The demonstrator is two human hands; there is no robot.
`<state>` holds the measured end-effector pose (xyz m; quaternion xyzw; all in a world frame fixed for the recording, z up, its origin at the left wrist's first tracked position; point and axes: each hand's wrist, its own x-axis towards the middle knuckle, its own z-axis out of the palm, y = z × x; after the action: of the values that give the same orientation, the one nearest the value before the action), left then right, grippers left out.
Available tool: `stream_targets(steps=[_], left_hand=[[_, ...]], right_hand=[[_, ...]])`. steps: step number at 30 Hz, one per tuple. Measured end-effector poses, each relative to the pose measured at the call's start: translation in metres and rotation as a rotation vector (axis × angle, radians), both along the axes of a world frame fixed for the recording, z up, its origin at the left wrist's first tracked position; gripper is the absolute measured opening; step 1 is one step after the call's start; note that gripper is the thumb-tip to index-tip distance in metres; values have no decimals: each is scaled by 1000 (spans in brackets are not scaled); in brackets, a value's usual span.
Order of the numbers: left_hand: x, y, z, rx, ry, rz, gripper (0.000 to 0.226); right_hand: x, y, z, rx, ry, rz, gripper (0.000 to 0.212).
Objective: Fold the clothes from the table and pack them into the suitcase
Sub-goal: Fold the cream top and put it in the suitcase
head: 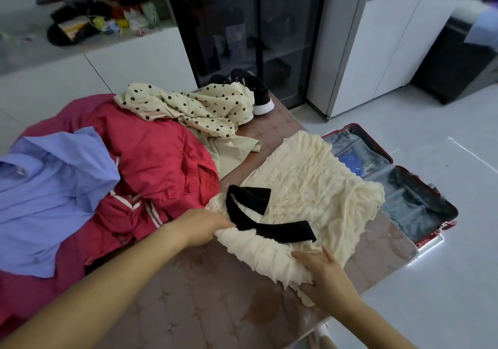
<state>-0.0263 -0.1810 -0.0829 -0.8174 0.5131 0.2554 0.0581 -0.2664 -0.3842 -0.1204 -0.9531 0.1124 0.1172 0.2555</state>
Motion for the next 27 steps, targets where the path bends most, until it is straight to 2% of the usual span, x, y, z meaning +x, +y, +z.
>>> stream_targets(steps=[4,6,7,9,11,14,16,18,21,24,27], left_hand=[[-9,8,5,199,152,14,29],[-9,10,11,299,293,49,18],[-8,9,17,322,381,81,15],[-3,-2,31,292,469,121,16],[9,-21,45,187,439,114,23],[30,-57,55,-63,338,198,46],[39,-73,47,-243,235,325,48],[35,-81,35,-336,89,335,55],[16,-81,16,-241,6,114,80],[-3,-72,-9,19,-83,-125,100],[-8,-63,-26,115,-128,-188,117]], right_hand=[[-8,-3,13,291,9,-23,52],[-15,-5,19,365,18,7,39],[-19,-7,21,393,33,-8,39],[-21,-14,34,419,5,-55,33],[-19,-26,45,434,-23,-136,19],[-8,-55,45,327,-32,-311,26],[1,-68,40,173,-92,-482,34],[5,-70,35,-31,-176,-542,38],[1,-55,28,-253,-179,-363,49],[-7,-36,9,-259,-5,-97,80],[-7,-36,-10,-281,180,28,107]])
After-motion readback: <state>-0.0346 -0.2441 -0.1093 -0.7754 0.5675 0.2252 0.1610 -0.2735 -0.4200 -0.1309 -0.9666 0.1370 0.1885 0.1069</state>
